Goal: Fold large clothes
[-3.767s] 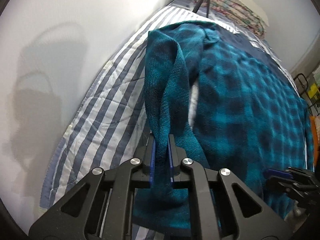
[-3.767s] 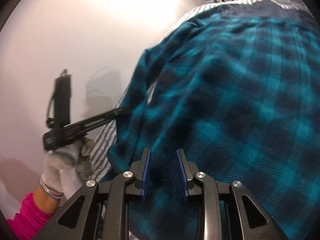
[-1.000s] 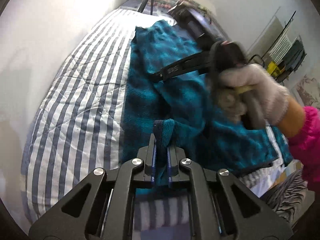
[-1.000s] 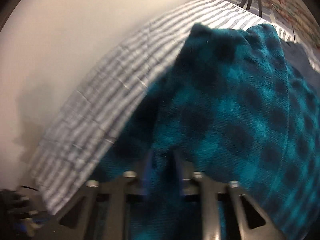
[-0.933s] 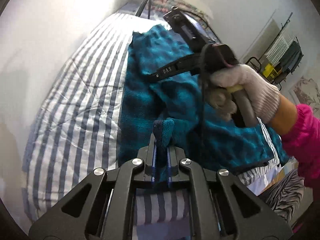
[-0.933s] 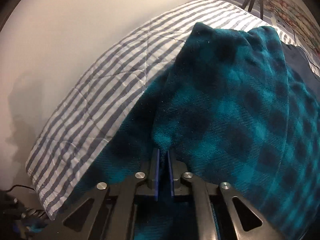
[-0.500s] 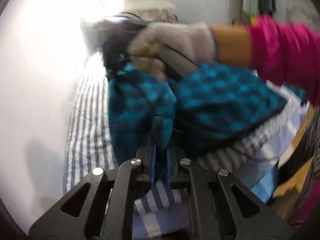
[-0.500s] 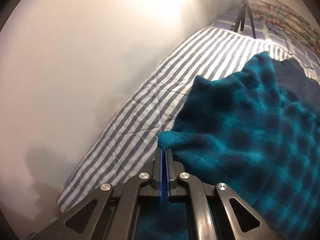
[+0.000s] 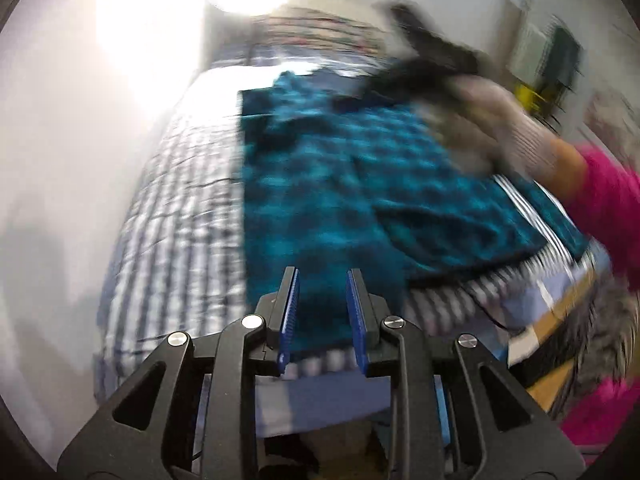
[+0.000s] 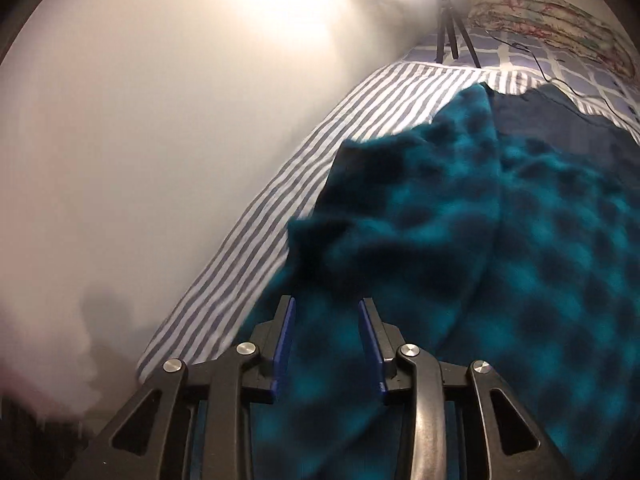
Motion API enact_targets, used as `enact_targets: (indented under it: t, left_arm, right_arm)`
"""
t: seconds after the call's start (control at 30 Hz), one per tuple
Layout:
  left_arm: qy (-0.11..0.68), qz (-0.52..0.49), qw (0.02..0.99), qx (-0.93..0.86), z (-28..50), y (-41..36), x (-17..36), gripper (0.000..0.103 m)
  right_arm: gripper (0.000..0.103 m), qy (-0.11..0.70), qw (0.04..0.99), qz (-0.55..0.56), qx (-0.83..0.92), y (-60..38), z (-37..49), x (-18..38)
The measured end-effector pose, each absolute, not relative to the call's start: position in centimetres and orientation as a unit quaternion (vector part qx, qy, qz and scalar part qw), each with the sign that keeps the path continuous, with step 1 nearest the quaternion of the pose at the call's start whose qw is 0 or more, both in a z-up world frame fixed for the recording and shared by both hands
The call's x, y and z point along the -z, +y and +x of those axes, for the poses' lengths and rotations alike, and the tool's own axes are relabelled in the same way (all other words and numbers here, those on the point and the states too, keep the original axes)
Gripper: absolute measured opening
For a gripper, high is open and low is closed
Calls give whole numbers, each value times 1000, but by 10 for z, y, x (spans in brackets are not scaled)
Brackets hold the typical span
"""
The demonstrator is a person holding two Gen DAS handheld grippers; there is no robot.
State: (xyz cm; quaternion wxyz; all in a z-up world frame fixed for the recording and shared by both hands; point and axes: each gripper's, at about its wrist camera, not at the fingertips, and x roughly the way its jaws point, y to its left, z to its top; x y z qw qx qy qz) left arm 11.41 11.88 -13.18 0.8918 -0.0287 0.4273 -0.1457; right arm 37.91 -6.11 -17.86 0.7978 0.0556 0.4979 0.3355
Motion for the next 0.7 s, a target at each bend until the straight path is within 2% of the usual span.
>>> enact_targets:
  t: [0.13, 0.23, 0.27, 0.33, 0.4, 0.43, 0.57, 0.7]
  left_arm:
    - [463, -71, 877, 103, 142, 131, 147, 25]
    - [482, -88, 867, 88, 159, 135, 158, 38]
    - [488, -99, 863, 88, 164, 139, 163, 38]
    - [500, -114, 855, 82, 173, 141, 174, 38]
    - [513, -129, 846, 68, 184, 149, 183, 38]
    - [517, -141, 842, 68, 187, 152, 187, 38]
    - [508, -149, 845, 73, 227, 158, 173, 38]
    - [486, -148, 858, 80, 285, 156, 151, 38]
  right_arm:
    - [35, 516, 782, 49, -347, -66, 337, 181]
    - [35, 527, 779, 43, -336, -72, 325, 189]
    - [35, 529, 782, 42, -328, -75, 326, 190]
    - [39, 529, 788, 46, -311, -82, 332, 192]
    - [54, 522, 800, 49, -291, -93, 346, 193]
    - [56, 520, 805, 50, -282, -97, 352, 195]
    - [50, 519, 811, 69, -261, -116, 381, 197]
    - [50, 503, 820, 95, -256, -130, 408, 192]
